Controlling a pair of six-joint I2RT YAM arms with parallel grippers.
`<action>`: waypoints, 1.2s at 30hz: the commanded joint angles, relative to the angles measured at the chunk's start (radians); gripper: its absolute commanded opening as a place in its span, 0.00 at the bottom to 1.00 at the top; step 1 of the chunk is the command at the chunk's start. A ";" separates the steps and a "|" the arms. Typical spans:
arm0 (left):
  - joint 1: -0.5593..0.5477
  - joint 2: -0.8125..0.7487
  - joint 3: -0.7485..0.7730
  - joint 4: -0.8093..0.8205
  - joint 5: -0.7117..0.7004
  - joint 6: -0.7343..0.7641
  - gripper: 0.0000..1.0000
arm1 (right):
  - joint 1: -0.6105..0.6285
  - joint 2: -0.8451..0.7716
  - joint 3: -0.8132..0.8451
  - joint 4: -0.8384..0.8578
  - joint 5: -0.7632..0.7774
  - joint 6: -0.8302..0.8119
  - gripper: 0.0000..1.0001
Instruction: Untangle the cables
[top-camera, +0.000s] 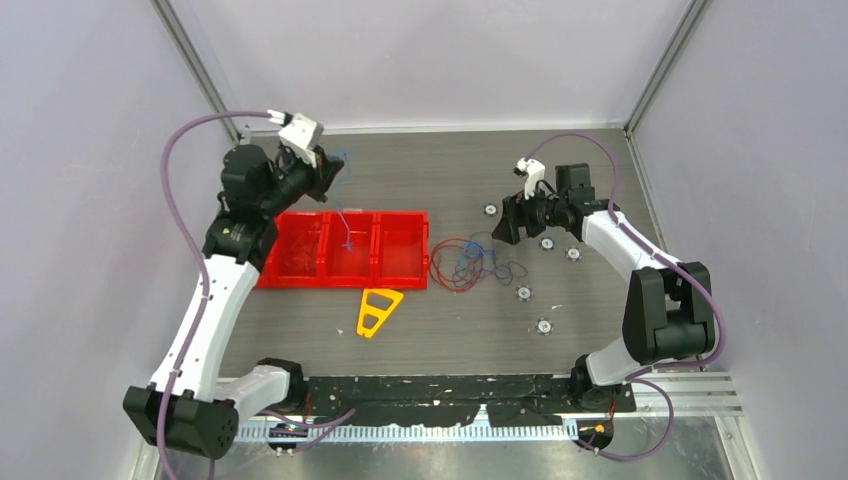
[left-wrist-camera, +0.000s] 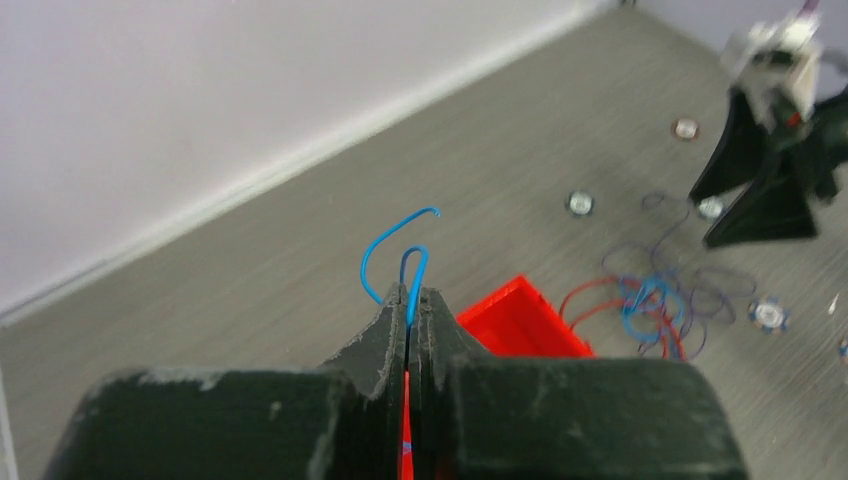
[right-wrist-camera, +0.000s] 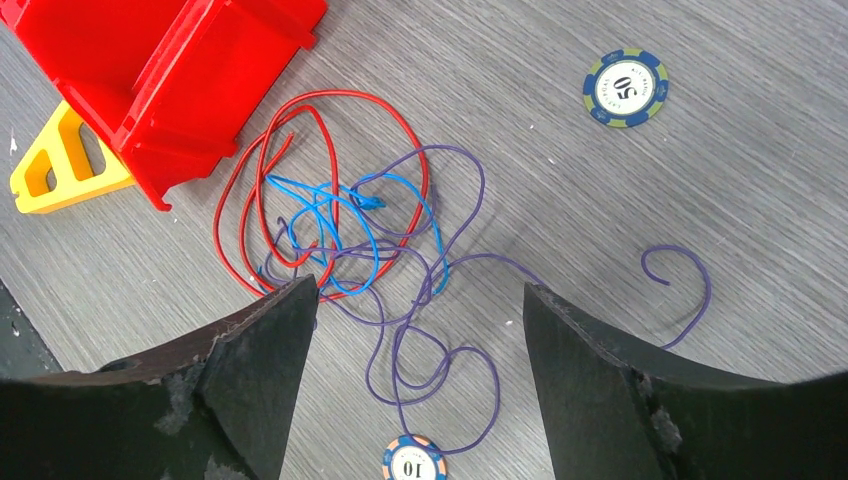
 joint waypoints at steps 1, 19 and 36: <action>0.003 0.031 -0.119 0.077 -0.020 0.099 0.00 | -0.005 -0.015 0.037 -0.007 -0.018 -0.014 0.81; -0.038 0.333 -0.214 -0.270 -0.115 0.348 0.00 | -0.018 -0.049 0.016 -0.057 0.001 -0.030 0.82; -0.009 0.217 0.002 -0.511 0.064 0.341 0.90 | -0.010 -0.017 0.080 -0.189 -0.008 -0.068 0.89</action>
